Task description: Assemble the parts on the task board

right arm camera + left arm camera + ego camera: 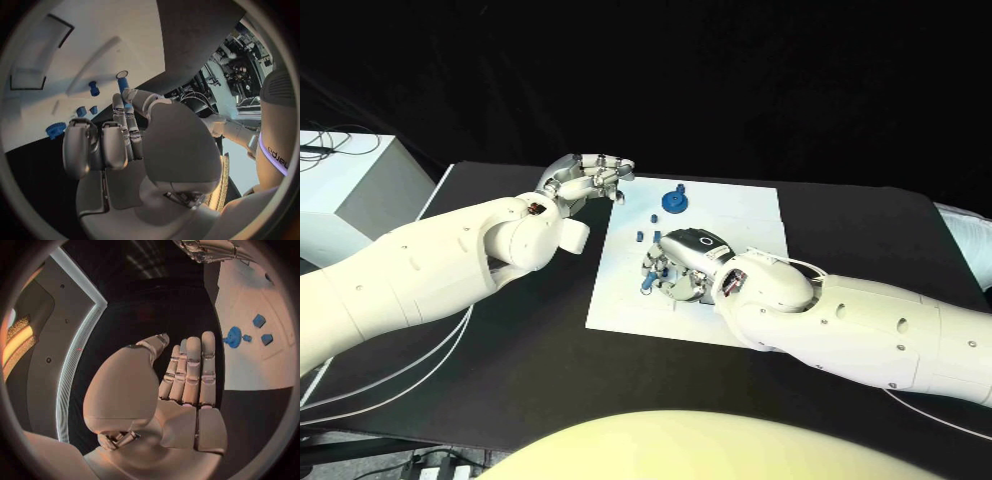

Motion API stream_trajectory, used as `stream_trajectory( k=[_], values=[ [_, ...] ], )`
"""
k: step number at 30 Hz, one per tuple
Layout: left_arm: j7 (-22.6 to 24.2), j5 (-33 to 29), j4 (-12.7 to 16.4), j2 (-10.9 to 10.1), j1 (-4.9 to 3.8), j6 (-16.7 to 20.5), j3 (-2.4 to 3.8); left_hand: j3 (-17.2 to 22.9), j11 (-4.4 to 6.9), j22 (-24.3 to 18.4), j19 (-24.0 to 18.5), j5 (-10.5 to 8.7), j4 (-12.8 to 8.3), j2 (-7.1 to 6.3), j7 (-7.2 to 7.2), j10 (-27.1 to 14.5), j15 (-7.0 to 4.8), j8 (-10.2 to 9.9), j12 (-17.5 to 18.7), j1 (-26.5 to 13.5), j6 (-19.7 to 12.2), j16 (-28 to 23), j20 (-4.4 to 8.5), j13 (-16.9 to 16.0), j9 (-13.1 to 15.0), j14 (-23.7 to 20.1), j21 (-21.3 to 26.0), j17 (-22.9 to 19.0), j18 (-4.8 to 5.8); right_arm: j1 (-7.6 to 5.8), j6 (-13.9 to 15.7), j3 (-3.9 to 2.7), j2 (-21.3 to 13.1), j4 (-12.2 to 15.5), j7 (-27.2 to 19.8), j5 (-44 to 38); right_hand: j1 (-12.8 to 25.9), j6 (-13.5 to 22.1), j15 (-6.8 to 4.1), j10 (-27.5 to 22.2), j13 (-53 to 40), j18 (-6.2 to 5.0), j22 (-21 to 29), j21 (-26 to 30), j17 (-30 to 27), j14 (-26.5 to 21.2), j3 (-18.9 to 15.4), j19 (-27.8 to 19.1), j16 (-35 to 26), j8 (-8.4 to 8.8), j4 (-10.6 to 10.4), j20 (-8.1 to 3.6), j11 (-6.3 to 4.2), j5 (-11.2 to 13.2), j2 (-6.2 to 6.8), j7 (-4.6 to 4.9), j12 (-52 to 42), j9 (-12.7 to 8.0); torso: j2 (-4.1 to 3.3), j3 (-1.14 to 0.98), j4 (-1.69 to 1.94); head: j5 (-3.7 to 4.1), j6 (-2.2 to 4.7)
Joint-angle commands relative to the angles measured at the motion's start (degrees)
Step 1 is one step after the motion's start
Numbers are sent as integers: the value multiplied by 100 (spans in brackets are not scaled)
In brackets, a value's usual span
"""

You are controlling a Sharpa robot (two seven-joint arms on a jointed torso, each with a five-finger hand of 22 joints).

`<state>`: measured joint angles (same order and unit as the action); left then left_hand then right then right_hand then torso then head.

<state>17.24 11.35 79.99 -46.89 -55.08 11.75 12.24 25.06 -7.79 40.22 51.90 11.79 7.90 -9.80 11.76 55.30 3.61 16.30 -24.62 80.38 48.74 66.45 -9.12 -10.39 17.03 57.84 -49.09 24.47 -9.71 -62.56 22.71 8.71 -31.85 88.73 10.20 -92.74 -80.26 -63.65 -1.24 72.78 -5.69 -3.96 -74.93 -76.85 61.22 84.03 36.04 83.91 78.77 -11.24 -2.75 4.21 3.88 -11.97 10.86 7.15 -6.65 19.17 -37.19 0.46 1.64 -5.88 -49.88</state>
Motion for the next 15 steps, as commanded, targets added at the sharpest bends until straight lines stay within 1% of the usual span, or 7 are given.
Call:
stream_trajectory(
  k=[1,7,12,15],
  values=[
    [27,-6,6,12,-1,-98,5,-2,16,-8,51,-10,47,-2,-13,-17,-1,20,-27,45,27,-40,-5,-4,7,-7,22,-6,-82,11,-116,4,7,4,14,-144,1,-47,-42,123,-3,62,-74,-33,4,86,21,65,29,-72,-4,-13,-93,-22,-56,-8,2,255,2,-2,1,-12,-12],
    [25,-6,5,7,-1,-99,5,-2,16,-8,51,-10,47,-2,-13,-17,-1,20,-27,45,27,-40,-5,-4,7,-7,22,-6,-82,20,-122,10,-8,41,25,-193,1,-47,-42,123,-3,62,-74,-33,4,86,21,65,29,-72,-4,-13,-93,-22,-56,-8,2,255,1,-5,3,-28,-12],
    [23,-6,5,2,-1,-96,5,-2,16,-8,51,-10,47,-2,-13,-17,-1,20,-27,45,27,-40,-5,-4,7,-7,22,-6,-82,25,-147,12,-22,53,37,-223,1,-47,-42,123,-3,62,-74,-33,4,86,21,65,29,-72,-4,-13,-93,-22,-56,-8,2,255,3,-4,-9,-35,-12],
    [22,-6,9,1,-1,-98,5,-2,16,-8,51,-10,47,-2,-13,-17,-1,20,-27,45,27,-40,-5,-4,7,-7,22,-6,-82,28,-177,13,-20,48,53,-245,1,-47,-42,123,-3,62,-74,-33,4,86,21,65,29,-72,-4,-13,-93,-22,-56,-8,2,255,1,-5,-8,-31,-12]
  ],
)
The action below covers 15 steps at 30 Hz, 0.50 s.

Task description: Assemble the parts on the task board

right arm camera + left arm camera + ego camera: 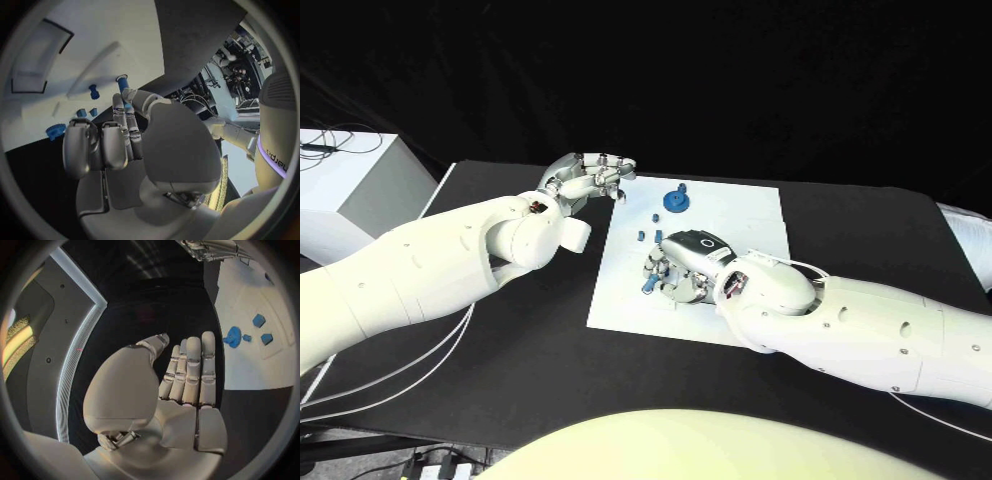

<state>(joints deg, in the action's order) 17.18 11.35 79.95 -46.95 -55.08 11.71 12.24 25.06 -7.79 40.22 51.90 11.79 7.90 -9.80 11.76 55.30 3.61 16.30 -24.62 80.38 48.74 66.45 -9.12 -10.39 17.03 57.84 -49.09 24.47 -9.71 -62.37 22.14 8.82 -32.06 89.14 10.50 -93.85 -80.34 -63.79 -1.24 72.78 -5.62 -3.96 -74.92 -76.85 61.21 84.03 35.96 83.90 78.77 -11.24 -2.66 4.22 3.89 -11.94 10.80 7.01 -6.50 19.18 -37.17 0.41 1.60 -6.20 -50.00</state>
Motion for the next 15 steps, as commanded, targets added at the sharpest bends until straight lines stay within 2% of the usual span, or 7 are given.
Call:
stream_trajectory(
  k=[1,9,15],
  values=[
    [28,-6,12,7,-1,-93,5,-2,16,-8,51,-10,47,-2,-13,-17,-1,20,-27,45,27,-40,-5,-4,7,-7,22,-7,-83,9,-127,2,4,3,27,-139,8,-33,-42,123,-10,62,-76,-33,4,86,30,65,29,-72,-13,-13,-93,-26,-50,5,-12,254,-2,0,-5,0,0],
    [25,-6,9,12,-1,-94,5,-2,16,-8,51,-10,47,-2,-13,-17,-1,20,-27,45,27,-40,-5,-4,7,-7,22,-7,-83,19,-200,7,36,-60,70,-181,34,-28,-41,132,-17,62,-78,-34,-4,84,39,63,28,-84,8,-13,-92,-37,-43,7,-1,274,0,-1,10,4,0],
    [24,-6,10,5,-1,-90,5,-2,16,-8,51,-10,47,-2,-13,-17,-1,20,-27,45,27,-40,-5,-4,7,-7,22,-7,-83,38,-254,24,54,-110,93,-213,40,-28,-41,132,-18,61,-77,-33,4,86,39,63,31,-86,10,-13,-91,-37,-42,7,1,277,-4,-1,-2,-9,0]
  ],
)
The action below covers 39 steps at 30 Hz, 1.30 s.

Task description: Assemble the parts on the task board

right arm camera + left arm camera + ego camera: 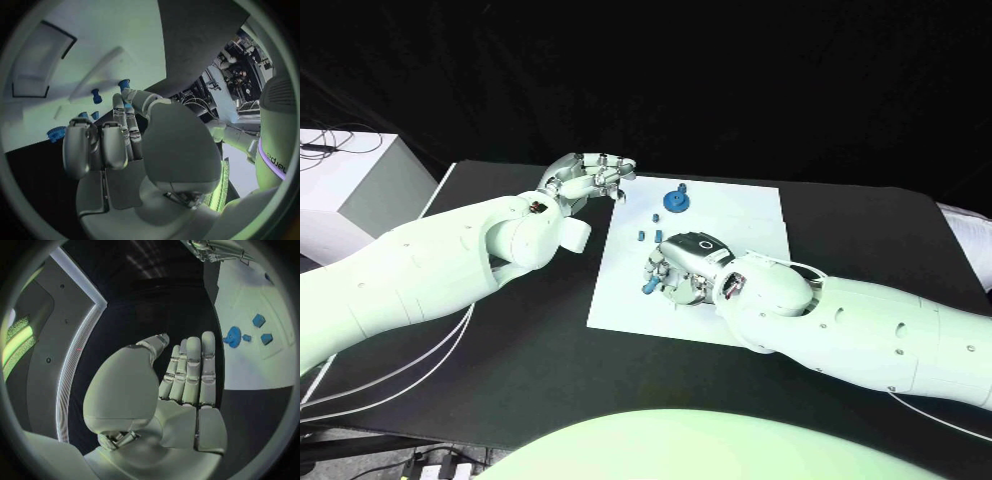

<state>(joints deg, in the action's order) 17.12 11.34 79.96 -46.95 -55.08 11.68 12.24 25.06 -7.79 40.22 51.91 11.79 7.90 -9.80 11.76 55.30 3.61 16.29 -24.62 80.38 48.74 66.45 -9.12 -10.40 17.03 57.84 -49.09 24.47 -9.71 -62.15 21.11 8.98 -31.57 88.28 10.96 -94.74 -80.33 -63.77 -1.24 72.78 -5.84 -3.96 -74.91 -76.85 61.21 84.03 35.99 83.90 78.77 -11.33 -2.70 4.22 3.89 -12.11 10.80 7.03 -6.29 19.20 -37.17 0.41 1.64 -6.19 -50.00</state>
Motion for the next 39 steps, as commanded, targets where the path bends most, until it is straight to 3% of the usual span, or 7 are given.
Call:
stream_trajectory(
  k=[1,12,15,16,23,28,39],
  values=[
    [29,-6,9,6,-1,-88,5,-3,16,-8,51,-10,47,-2,-13,-17,-1,21,-27,45,27,-40,-5,-4,7,-7,22,-7,-83,20,-157,11,10,-30,51,-126,43,-29,-40,133,3,59,-68,-24,-4,84,36,59,28,-80,14,-13,-91,-18,-41,5,-19,278,-2,-2,-5,-8,0],
    [27,-6,10,7,-1,-89,5,-3,16,-8,51,-10,47,-2,-13,-17,-1,21,-27,45,27,-40,-5,-4,7,-7,22,-7,-83,55,-89,36,70,-100,24,-133,107,17,-30,96,-1,49,-30,17,-101,61,26,34,-11,-83,46,-7,-81,44,-4,14,30,308,0,5,6,-3,0],
    [27,-6,11,4,-1,-88,5,-3,16,-8,51,-10,47,-2,-13,-17,-1,21,-27,45,27,-40,-5,-4,7,-7,22,-7,-83,59,16,42,75,-111,-59,-80,308,146,23,-88,37,43,-3,55,-133,51,-57,6,-23,-30,-5,33,-18,356,99,46,180,321,0,4,0,-13,0],
    [30,-6,12,4,-1,-84,5,-3,16,-8,51,-10,47,-2,-13,-17,-1,21,-27,45,27,-40,-5,-4,7,-7,22,-7,-83,59,48,43,75,-113,-85,-63,431,282,60,-167,57,37,20,83,-143,49,-135,-9,-24,52,-47,59,24,410,231,88,236,297,1,4,-2,-15,0],
    [59,-7,25,2,-1,-87,5,-19,16,-15,58,-11,63,-15,-17,-33,-3,34,-36,60,13,-44,-1,0,1,-7,34,-9,-81,63,247,47,67,-115,-173,-2,614,543,109,-403,103,-37,322,386,-210,25,-333,-149,-45,230,-135,118,83,355,497,116,280,237,2,3,-11,-13,0],
    [77,-15,27,1,-1,-85,5,-19,16,-15,58,-11,63,-15,-17,-33,-3,34,-36,60,13,-44,-1,0,1,-7,34,-9,-81,66,356,48,60,-115,-186,12,562,620,122,-657,151,-101,594,669,-263,7,-472,-272,-65,295,-142,140,99,329,510,106,255,214,6,0,-7,-13,0],
    [68,-20,25,-4,-1,-99,5,-22,16,-16,59,-12,66,-19,-18,-39,-2,34,-35,61,8,-45,-1,2,0,-8,36,-9,-81,83,650,49,30,-95,-163,20,558,624,122,-670,154,-105,612,687,-269,5,-482,-280,-67,298,-142,141,100,328,511,105,254,213,0,1,-6,6,0]
  ],
)
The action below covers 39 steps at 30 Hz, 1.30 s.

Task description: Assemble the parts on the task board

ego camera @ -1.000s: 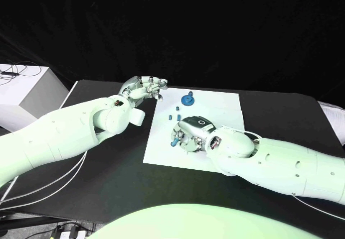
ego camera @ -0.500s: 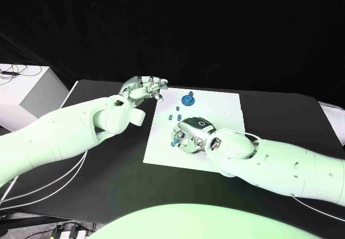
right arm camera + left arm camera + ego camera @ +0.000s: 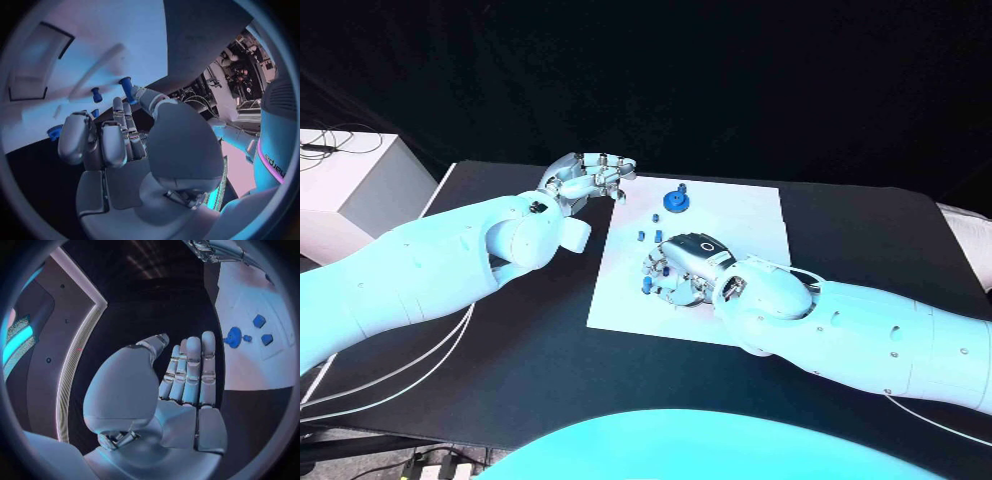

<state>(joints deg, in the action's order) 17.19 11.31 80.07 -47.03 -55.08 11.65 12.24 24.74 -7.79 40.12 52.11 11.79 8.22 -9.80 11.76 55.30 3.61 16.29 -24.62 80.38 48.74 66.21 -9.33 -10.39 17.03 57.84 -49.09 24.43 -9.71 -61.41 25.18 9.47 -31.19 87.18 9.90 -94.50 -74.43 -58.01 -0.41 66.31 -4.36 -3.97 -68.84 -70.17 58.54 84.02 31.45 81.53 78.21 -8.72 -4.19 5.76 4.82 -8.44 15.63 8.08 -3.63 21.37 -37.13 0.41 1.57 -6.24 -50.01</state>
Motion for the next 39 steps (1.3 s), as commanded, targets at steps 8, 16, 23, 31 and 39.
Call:
stream_trajectory(
  k=[8,16,23,31,39],
  values=[
    [69,-27,11,4,-1,-98,5,9,16,-8,39,-10,37,-19,-17,-47,-2,34,-34,66,-2,-23,20,4,-3,-10,39,-6,-81,15,586,-3,-137,103,-228,282,-32,48,39,-22,5,-104,5,19,-3,7,-29,-43,-12,38,7,-13,7,-40,27,1,-11,-5,7,3,4,21,1],
    [101,-36,9,-2,-1,-87,5,7,15,-9,39,-10,39,-21,-17,-52,-2,35,-34,69,-7,-25,20,5,-4,-11,41,-6,-80,-83,733,-23,-430,212,-1024,1412,-32,48,39,-22,5,-104,5,19,-3,7,-29,-43,-12,38,7,-13,7,-40,27,1,-11,-5,8,2,-3,46,34],
    [148,-49,-16,9,0,-69,4,3,15,-10,39,-11,43,-24,-17,-54,-1,37,-35,67,-9,-26,19,6,-5,-13,44,-7,-80,-262,716,-65,-786,224,-2120,3392,-216,100,136,-133,35,-493,1841,1980,-2044,-914,55,-1120,-1167,94,54,73,120,-397,-105,152,-89,-27,19,-2,-10,93,89],
    [193,-68,-69,41,9,-78,3,-6,14,-12,34,-12,52,-32,-18,-55,2,40,-38,60,-12,-32,18,7,-6,-23,50,-8,-77,-478,263,-117,-1294,111,-2711,5291,-235,136,437,-309,70,-559,3589,4498,-3824,-2821,-18,-2946,-3893,190,-12,362,320,-605,-138,254,-179,-69,58,-26,-53,153,154],
    [232,-86,-104,70,55,-105,3,-28,12,-21,18,-12,74,-54,-21,-67,6,38,-41,45,-37,-48,14,10,-14,-49,69,-14,-75,-571,-83,-131,-1734,59,-2674,5578,-1277,2390,1218,-2301,114,-513,5663,6671,-5035,-4039,-3533,-3706,-6461,587,-1283,1079,893,-732,-282,-220,51,-960,115,-58,-141,183,173]
  ],
)
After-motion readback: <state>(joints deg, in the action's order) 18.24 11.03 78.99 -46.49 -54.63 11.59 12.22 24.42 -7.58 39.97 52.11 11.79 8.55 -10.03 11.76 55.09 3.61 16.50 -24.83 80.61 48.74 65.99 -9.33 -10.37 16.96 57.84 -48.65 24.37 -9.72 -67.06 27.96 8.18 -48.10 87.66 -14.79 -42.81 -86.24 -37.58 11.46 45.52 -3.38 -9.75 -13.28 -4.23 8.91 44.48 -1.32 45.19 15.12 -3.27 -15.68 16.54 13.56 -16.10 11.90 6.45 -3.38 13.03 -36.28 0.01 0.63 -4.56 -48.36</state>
